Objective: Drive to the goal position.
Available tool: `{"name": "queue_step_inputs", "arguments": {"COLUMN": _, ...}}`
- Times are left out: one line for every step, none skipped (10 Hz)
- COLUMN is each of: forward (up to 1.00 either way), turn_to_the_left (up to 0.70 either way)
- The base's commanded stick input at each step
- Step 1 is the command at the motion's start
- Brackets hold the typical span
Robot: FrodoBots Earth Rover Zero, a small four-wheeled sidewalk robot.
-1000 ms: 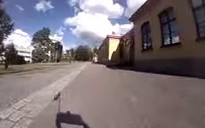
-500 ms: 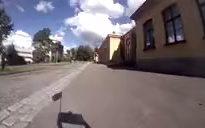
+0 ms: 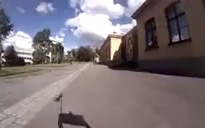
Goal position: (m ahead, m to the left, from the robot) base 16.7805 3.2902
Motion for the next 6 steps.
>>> {"name": "queue_step_inputs", "arguments": {"forward": 0.85, "turn_to_the_left": 0.0}}
{"name": "queue_step_inputs", "arguments": {"forward": 0.85, "turn_to_the_left": -0.04}}
{"name": "queue_step_inputs", "arguments": {"forward": 0.85, "turn_to_the_left": -0.06}}
{"name": "queue_step_inputs", "arguments": {"forward": 0.85, "turn_to_the_left": 0.0}}
{"name": "queue_step_inputs", "arguments": {"forward": 0.85, "turn_to_the_left": -0.16}}
{"name": "queue_step_inputs", "arguments": {"forward": 0.85, "turn_to_the_left": -0.34}}
